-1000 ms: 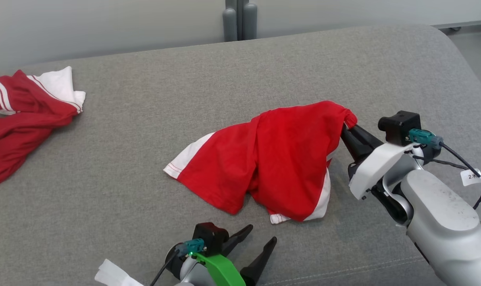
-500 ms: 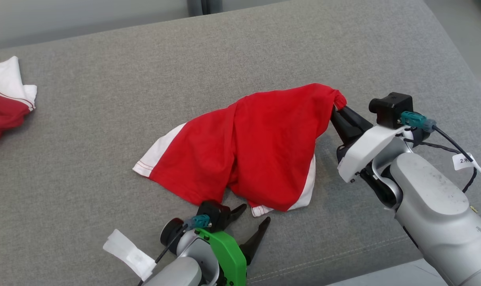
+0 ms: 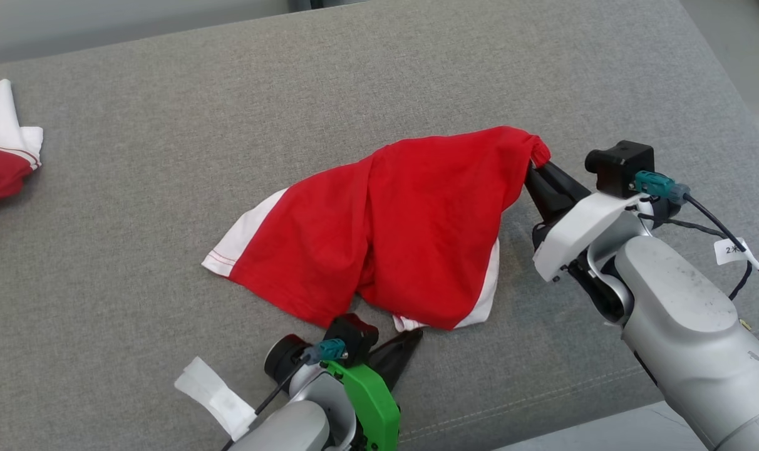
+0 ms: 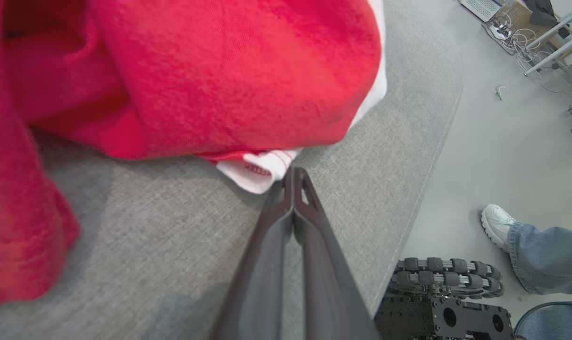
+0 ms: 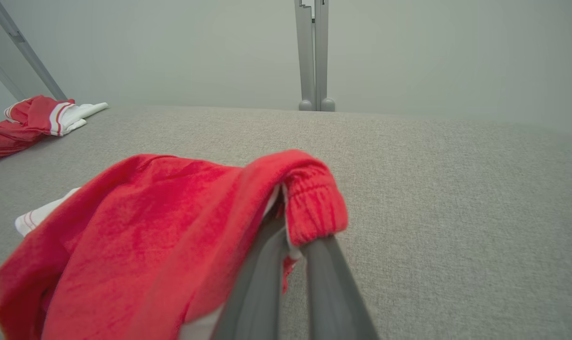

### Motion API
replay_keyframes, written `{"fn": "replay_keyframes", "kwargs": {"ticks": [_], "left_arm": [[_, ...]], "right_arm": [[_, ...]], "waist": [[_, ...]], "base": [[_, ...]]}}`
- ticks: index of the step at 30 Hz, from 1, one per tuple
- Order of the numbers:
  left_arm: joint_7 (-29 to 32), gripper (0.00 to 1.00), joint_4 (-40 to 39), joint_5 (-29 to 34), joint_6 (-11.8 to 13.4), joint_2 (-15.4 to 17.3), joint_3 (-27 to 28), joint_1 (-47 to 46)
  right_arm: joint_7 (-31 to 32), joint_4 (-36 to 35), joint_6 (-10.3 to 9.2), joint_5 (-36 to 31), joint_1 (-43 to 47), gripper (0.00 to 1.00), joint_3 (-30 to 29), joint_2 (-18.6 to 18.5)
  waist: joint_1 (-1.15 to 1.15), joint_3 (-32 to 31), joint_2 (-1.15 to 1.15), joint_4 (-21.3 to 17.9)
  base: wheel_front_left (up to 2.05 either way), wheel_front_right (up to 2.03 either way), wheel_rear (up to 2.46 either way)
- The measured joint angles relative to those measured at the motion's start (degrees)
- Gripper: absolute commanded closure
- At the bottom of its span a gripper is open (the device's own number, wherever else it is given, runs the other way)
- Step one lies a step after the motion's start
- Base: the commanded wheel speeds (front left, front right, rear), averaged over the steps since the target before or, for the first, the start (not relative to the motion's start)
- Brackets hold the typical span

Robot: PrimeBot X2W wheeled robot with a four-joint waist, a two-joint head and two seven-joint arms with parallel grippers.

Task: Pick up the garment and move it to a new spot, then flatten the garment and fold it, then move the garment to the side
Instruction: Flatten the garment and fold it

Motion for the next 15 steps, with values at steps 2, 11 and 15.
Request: {"fn": "replay_keyframes", "kwargs": {"ticks": [2, 11, 15], "left_arm": [[-1.5, 1.00, 0.0, -0.3, 1.1, 0.0, 0.1, -0.4], [-1.4, 0.00, 2.2, -4.1, 2.0, 0.1, -0.8, -1.3], [-1.4, 0.00, 2.1, -4.7, 2.1, -0.1, -1.9, -1.3]], "right_arm": [[-0.2, 0.6, 0.00, 0.0, 0.0, 1.00, 0.0, 0.3], [-0.9, 2.1, 0.01, 0.0, 0.0, 1.00, -0.2, 0.4], [-1.1, 2.5, 0.01, 0.0, -0.1, 1.00, -0.2, 0.5]], "waist": [[0.00, 0.1, 0.00, 0.0], [0.00, -0.2, 0.00, 0.3], [0.00, -0.3, 0.00, 0.6]], "base": [[0.00, 0.00, 0.00], [0.00, 0.00, 0.00], [0.00, 0.00, 0.00]]}}
